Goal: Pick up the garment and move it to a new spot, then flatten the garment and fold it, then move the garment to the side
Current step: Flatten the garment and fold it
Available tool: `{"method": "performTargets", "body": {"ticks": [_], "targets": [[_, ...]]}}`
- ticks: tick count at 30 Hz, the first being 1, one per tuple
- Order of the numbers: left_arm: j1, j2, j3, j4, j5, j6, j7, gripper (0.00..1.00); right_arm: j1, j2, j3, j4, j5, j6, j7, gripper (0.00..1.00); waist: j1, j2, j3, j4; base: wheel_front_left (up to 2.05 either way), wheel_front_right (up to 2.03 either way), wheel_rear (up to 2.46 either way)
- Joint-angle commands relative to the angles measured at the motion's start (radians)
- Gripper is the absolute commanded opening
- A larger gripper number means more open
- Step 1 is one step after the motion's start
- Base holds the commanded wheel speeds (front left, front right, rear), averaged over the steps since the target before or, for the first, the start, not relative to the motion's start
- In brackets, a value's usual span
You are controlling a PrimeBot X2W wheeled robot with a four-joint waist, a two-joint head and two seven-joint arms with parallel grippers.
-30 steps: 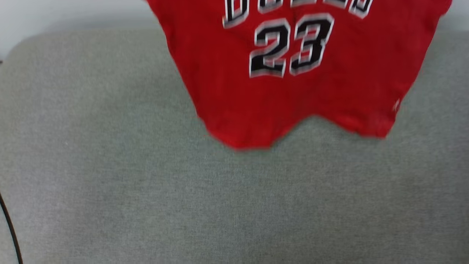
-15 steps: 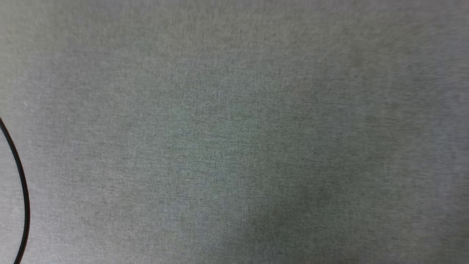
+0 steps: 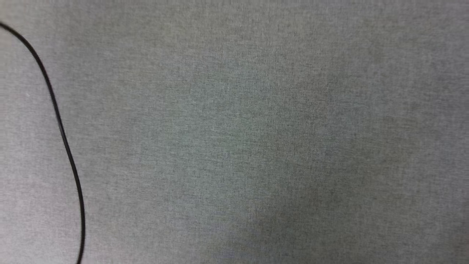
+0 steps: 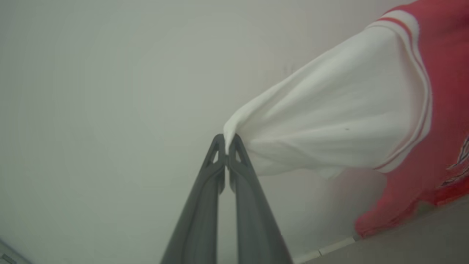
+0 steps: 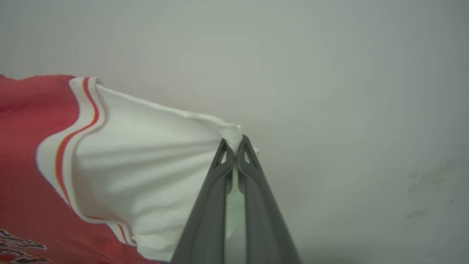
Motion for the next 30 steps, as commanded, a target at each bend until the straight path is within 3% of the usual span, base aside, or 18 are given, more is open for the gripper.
{"method": "performTargets", "body": {"ticks": [1,14,30], "targets": [[0.064,-0.007,-0.005,0.017,-0.012,0.002,-0.015,0.00,0.061,-0.013,0.001,0.016,0.032,-0.003,-0.014,0.00,-0.0002,0.0001,-0.035,-0.004,0.00,0.00,0.00],[0.485,-0.076,-0.019,0.021,-0.072,0.027,-0.040,0.00,0.478,-0.007,0.059,0.053,0.197,-0.003,-0.031,0.00,-0.0002,0.0001,-0.231,-0.024,0.00,0.00,0.00],[0.995,-0.094,-0.047,-0.012,-0.146,0.031,-0.034,0.00,0.990,-0.037,0.212,-0.018,0.441,-0.003,0.029,0.00,-0.0002,0.0001,-0.474,-0.046,0.00,0.00,0.00]]}}
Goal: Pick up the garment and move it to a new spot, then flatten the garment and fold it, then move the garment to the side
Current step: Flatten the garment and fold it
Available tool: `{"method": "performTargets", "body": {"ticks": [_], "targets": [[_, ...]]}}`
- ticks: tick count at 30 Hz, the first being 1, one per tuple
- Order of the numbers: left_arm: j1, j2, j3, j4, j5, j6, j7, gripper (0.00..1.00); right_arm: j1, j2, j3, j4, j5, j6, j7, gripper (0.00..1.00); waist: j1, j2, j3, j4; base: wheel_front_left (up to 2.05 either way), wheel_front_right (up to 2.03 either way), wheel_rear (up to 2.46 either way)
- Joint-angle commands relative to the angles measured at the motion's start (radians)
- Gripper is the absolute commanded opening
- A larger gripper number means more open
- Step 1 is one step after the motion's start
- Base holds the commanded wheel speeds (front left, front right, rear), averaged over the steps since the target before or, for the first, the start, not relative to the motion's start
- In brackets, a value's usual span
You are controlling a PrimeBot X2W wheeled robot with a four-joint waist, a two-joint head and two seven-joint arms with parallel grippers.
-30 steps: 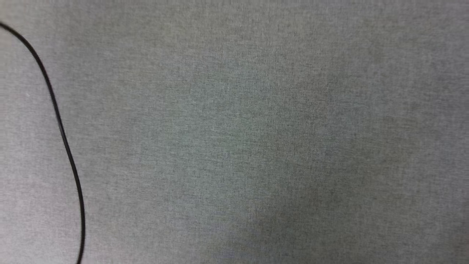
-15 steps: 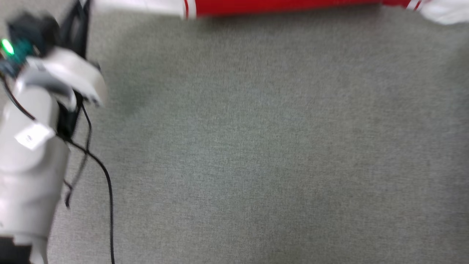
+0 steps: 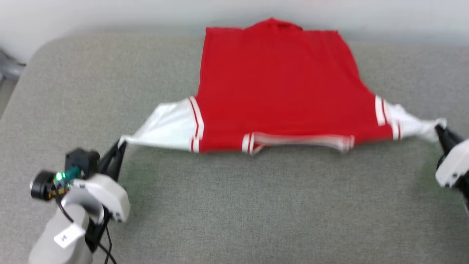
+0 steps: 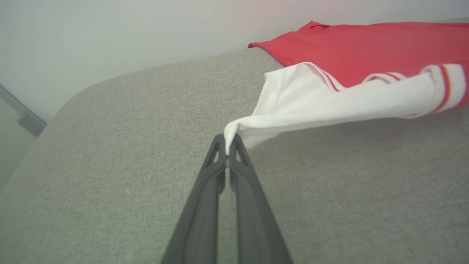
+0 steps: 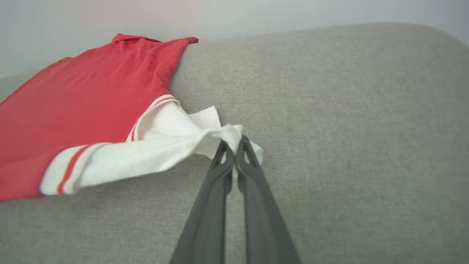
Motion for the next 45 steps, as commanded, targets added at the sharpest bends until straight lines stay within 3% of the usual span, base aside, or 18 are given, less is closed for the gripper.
{"method": "performTargets", "body": {"ticks": [1,11,20,31,32,39,45], "targets": [[0.040,0.007,0.002,-0.003,-0.009,0.006,0.004,0.00,0.044,-0.022,0.012,-0.016,0.021,-0.003,0.010,0.00,0.0004,-0.0001,-0.046,-0.007,0.00,0.00,0.00],[0.253,0.050,-0.007,-0.076,-0.062,0.004,0.057,0.00,0.295,-0.119,0.142,-0.164,0.138,-0.003,0.108,0.00,0.0004,-0.0001,-0.170,-0.009,0.00,0.00,0.00],[0.480,0.115,0.006,-0.287,-0.114,0.039,0.142,0.00,0.481,-0.230,0.188,-0.321,0.260,-0.003,0.238,0.00,0.0004,-0.0001,-0.216,-0.012,0.00,0.00,0.00],[0.608,0.127,0.000,-0.547,-0.146,0.102,0.240,0.00,0.588,-0.265,0.130,-0.434,0.270,-0.002,0.322,0.00,0.0004,-0.0001,-0.193,-0.009,0.00,0.00,0.00],[0.603,0.129,-0.007,-0.585,-0.144,0.105,0.260,0.00,0.578,-0.265,0.122,-0.452,0.267,-0.002,0.345,1.00,0.0004,-0.0001,-0.183,-0.006,0.00,0.00,0.00],[0.594,0.151,-0.048,-0.715,-0.161,0.102,0.389,0.00,0.499,-0.290,0.051,-0.555,0.308,-0.002,0.443,1.00,0.0004,-0.0001,-0.119,0.024,0.00,0.00,0.00],[0.570,0.158,-0.069,-0.855,-0.140,0.119,0.452,0.00,0.319,-0.290,-0.001,-0.635,0.286,-0.002,0.586,1.00,0.0004,-0.0001,-0.002,0.075,0.00,0.00,0.00]]}}
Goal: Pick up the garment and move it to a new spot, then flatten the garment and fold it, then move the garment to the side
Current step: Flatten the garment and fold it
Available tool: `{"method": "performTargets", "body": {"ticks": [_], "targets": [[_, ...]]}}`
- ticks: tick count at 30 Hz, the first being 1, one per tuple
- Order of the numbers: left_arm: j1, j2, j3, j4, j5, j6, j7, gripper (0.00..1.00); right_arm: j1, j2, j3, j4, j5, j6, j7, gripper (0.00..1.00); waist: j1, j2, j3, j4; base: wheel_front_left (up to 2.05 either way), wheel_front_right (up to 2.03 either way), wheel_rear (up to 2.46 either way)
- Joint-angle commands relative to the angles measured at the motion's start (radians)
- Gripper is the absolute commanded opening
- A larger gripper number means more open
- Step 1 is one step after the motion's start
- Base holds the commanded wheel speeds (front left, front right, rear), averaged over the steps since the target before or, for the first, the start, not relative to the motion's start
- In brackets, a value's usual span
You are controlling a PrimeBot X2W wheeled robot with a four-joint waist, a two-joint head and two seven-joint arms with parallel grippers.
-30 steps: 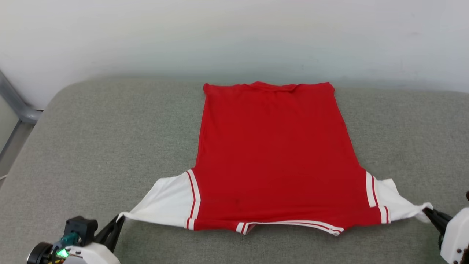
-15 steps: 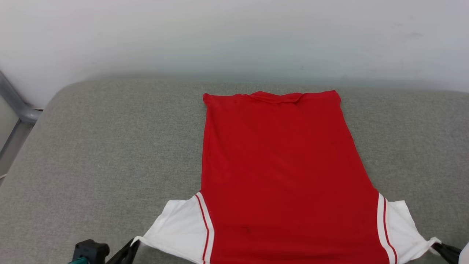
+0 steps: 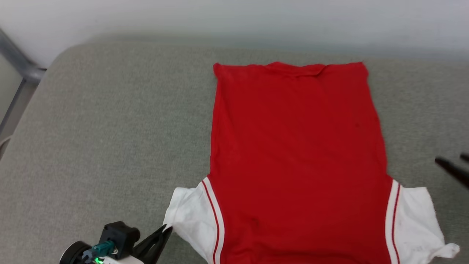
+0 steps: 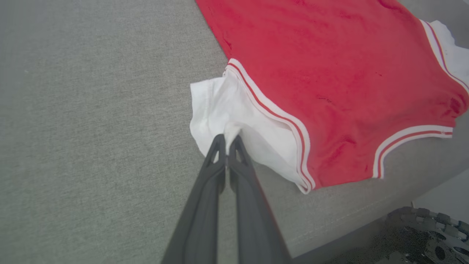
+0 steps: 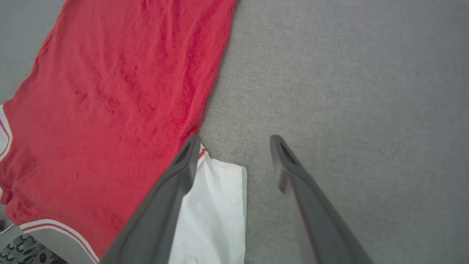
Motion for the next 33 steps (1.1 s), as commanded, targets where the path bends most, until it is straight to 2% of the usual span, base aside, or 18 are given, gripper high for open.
{"method": "performTargets", "body": {"ticks": [1,4,8,9,10,12,13,18,26,33], "targets": [[-0.024,0.000,-0.007,-0.039,0.011,0.006,0.019,0.00,-0.084,0.008,-0.015,-0.011,-0.014,-0.001,0.051,1.00,0.0000,-0.0001,0.085,0.050,0.00,0.00,0.00],[-0.042,-0.006,-0.014,-0.076,0.019,0.012,0.033,0.00,-0.169,0.019,-0.022,-0.006,-0.033,-0.001,0.111,1.00,0.0000,-0.0001,0.128,0.075,0.00,0.00,0.00],[-0.088,-0.022,-0.044,-0.136,0.043,0.008,0.055,0.00,-0.394,0.032,-0.045,0.047,-0.108,-0.001,0.252,1.00,0.0000,-0.0001,0.243,0.148,0.00,0.00,0.00],[-0.088,-0.022,-0.044,-0.136,0.043,0.008,0.055,0.00,-0.394,0.032,-0.045,0.047,-0.108,-0.001,0.252,1.00,0.0000,-0.0001,0.243,0.148,0.00,0.00,0.00],[-0.107,-0.033,-0.056,-0.148,0.052,0.004,0.056,0.00,-0.484,0.047,-0.052,0.076,-0.142,-0.001,0.297,1.00,0.0000,-0.0001,0.284,0.173,0.00,0.00,0.00],[-0.117,-0.040,-0.059,-0.152,0.055,0.003,0.053,0.00,-0.527,0.059,-0.058,0.095,-0.156,-0.001,0.320,1.00,0.0000,-0.0001,0.302,0.184,0.00,0.00,0.00],[-0.140,-0.051,-0.071,-0.152,0.064,-0.005,0.049,0.00,-0.603,0.071,-0.060,0.139,-0.202,-0.001,0.370,1.00,0.0000,-0.0001,0.334,0.210,0.00,0.00,0.00],[-0.192,-0.086,-0.105,-0.139,0.078,-0.026,0.031,0.00,-0.776,0.084,-0.059,0.222,-0.322,-0.001,0.464,1.00,0.0000,-0.0001,0.398,0.270,0.00,0.00,0.00],[-0.237,-0.125,-0.125,-0.102,0.084,-0.046,-0.015,0.00,-0.906,0.097,-0.090,0.306,-0.440,-0.001,0.534,1.00,0.0000,-0.0001,0.454,0.330,0.00,0.00,0.00],[-0.261,-0.156,-0.146,-0.058,0.083,-0.060,-0.050,0.00,-0.889,0.110,-0.096,0.333,-0.482,-0.001,0.561,1.00,0.0000,-0.0001,0.479,0.363,0.00,0.00,0.00]]}}
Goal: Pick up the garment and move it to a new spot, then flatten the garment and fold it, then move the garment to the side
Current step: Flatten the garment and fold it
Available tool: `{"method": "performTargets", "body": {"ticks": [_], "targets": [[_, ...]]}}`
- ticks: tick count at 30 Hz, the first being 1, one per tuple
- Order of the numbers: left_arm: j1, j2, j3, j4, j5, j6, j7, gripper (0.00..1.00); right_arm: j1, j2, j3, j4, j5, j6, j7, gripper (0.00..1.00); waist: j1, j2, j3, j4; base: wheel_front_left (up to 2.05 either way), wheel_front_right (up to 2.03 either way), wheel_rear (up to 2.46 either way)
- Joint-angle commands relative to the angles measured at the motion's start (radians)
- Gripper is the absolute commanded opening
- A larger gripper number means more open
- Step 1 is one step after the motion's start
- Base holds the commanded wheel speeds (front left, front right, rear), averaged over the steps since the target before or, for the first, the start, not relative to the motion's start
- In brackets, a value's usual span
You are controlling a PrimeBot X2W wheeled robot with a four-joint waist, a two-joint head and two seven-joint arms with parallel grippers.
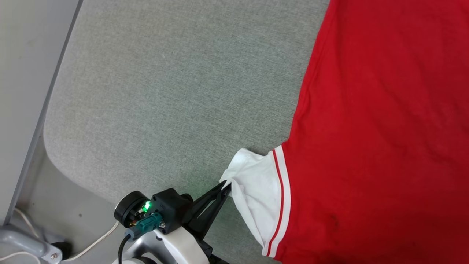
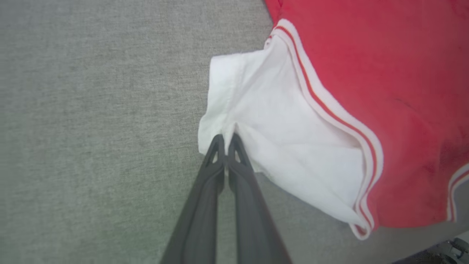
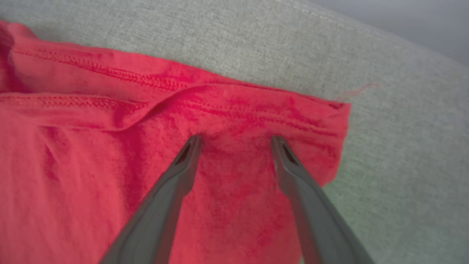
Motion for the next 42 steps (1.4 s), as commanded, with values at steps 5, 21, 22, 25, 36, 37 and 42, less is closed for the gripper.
{"method": "performTargets", "body": {"ticks": [5,21,22,25,36,37,42], "targets": [[-0.023,-0.010,-0.005,0.023,0.006,-0.006,-0.018,0.00,0.083,-0.004,0.027,0.017,-0.002,-0.001,0.038,0.76,-0.0003,0.0000,0.010,0.019,0.00,0.00,0.00],[-0.026,0.006,0.011,0.041,0.006,0.016,-0.036,0.00,0.182,-0.008,0.027,0.021,0.000,-0.001,-0.011,0.00,-0.0003,0.0000,-0.061,-0.024,0.00,0.00,0.00],[-0.024,0.010,0.015,0.040,0.006,0.019,-0.036,0.00,0.192,-0.006,0.026,0.025,0.003,-0.001,-0.022,0.00,-0.0003,0.0000,-0.074,-0.033,0.00,0.00,0.00],[-0.015,0.020,0.027,0.037,0.003,0.030,-0.033,0.00,0.232,-0.002,0.026,0.032,0.014,-0.001,-0.050,0.00,-0.0003,0.0000,-0.117,-0.062,0.00,0.00,0.00],[0.029,0.052,0.076,0.024,-0.017,0.082,-0.024,0.00,0.425,0.057,-0.040,0.034,0.076,-0.001,-0.184,0.00,-0.0003,0.0000,-0.301,-0.188,0.00,0.00,0.00],[0.033,0.053,0.076,0.023,-0.019,0.082,-0.021,0.00,0.455,0.063,-0.044,0.030,0.086,-0.001,-0.191,0.00,-0.0003,0.0000,-0.319,-0.198,0.00,0.00,0.00],[0.074,0.061,0.085,0.021,-0.035,0.104,-0.016,0.00,0.607,0.094,-0.090,-0.015,0.133,-0.001,-0.232,0.00,-0.0003,0.0000,-0.396,-0.244,0.00,0.00,0.00]]}}
